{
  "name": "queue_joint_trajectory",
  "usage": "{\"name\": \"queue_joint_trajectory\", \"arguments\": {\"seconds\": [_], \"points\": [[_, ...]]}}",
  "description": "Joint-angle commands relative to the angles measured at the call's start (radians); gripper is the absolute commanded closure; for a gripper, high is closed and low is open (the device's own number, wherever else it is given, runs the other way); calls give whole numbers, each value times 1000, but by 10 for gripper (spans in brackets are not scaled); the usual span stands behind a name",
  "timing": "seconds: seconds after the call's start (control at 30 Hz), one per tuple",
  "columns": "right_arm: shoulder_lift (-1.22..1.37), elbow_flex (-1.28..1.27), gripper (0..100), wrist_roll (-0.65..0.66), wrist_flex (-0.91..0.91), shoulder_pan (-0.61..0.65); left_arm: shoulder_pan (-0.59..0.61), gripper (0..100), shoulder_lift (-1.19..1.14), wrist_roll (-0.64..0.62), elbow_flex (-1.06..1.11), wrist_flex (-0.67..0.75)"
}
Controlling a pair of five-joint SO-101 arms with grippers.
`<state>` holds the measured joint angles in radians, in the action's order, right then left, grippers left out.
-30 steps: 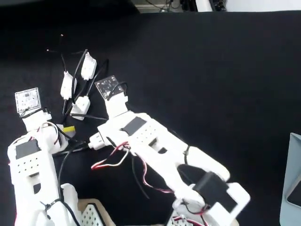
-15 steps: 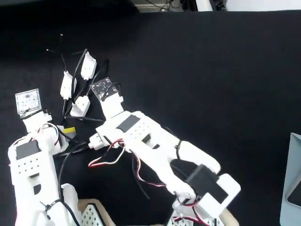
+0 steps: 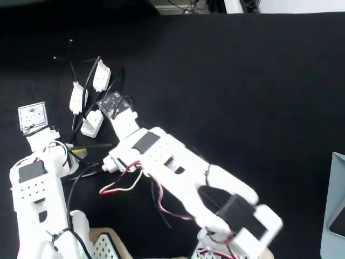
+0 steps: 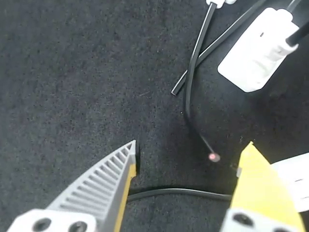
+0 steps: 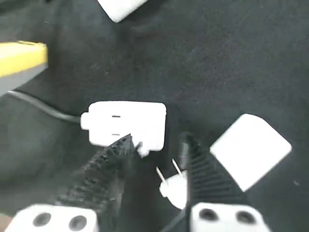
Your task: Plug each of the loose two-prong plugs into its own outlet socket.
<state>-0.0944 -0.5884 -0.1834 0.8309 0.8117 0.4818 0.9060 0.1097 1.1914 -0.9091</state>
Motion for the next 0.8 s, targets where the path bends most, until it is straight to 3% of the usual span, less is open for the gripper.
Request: {"name": "queue_joint_trajectory", "arguments": {"seconds": [0.0,0.17,0.33,0.5,0.77], "points": [[-208,19,828,8,100,8,-2,670,17,5,-10,12],[-410,18,828,5,264,-34,-36,670,17,130,-7,9],[-556,-47,828,3,328,-238,-142,670,6,218,-4,9],[-622,-194,828,3,186,-413,-269,670,3,304,-10,2],[-630,-311,828,5,43,-465,-389,670,-264,311,-170,-25]]}}
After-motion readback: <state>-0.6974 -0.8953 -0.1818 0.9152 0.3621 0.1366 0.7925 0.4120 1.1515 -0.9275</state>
